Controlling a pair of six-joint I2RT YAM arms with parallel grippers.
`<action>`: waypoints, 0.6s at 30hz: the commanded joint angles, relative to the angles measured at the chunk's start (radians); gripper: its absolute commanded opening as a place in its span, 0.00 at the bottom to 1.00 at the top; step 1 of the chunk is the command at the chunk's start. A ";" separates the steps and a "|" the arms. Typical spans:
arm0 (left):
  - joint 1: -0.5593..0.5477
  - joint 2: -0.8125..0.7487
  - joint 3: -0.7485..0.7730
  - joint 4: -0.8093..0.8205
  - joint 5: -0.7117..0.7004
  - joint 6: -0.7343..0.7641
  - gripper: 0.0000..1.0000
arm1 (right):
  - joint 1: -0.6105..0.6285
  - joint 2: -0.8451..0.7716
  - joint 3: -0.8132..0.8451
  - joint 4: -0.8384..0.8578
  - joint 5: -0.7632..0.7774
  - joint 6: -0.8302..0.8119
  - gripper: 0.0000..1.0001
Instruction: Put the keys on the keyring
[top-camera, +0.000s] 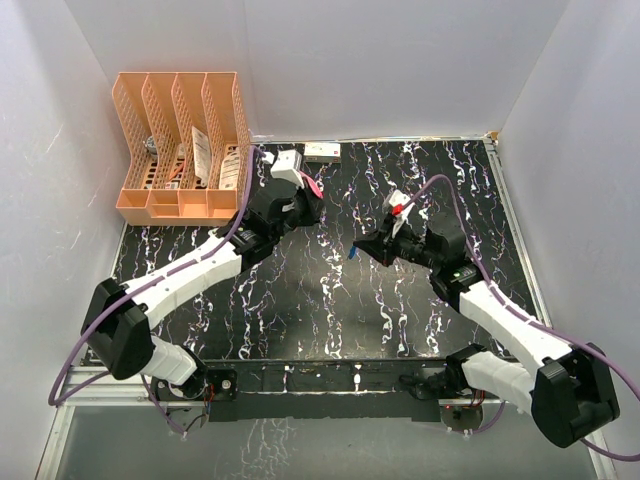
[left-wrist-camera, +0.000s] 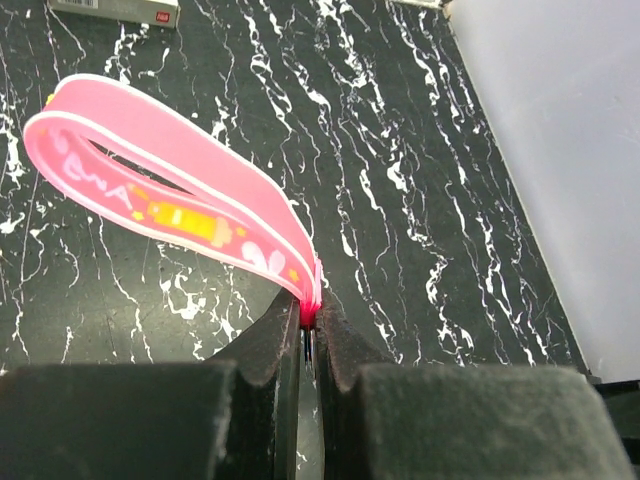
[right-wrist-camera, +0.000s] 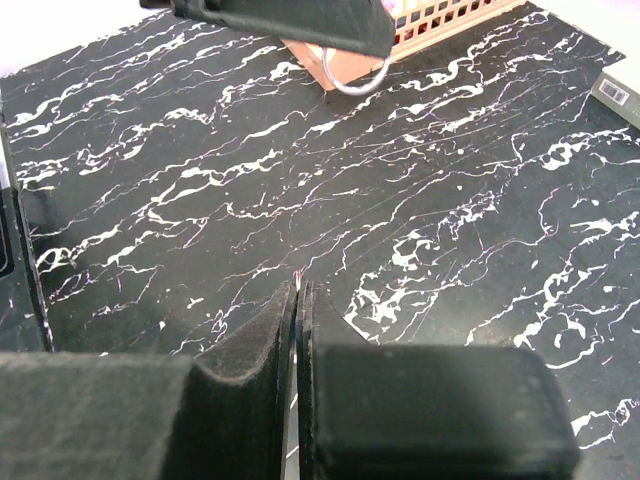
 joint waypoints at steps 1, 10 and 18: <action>-0.002 -0.001 0.026 -0.014 0.007 -0.012 0.00 | 0.040 0.013 0.049 0.021 0.056 -0.034 0.00; -0.002 -0.024 0.006 -0.001 0.018 0.026 0.00 | 0.086 0.033 0.090 0.020 0.102 -0.004 0.00; -0.001 -0.049 -0.039 0.019 -0.005 0.033 0.00 | 0.086 0.015 0.125 -0.079 0.084 0.012 0.00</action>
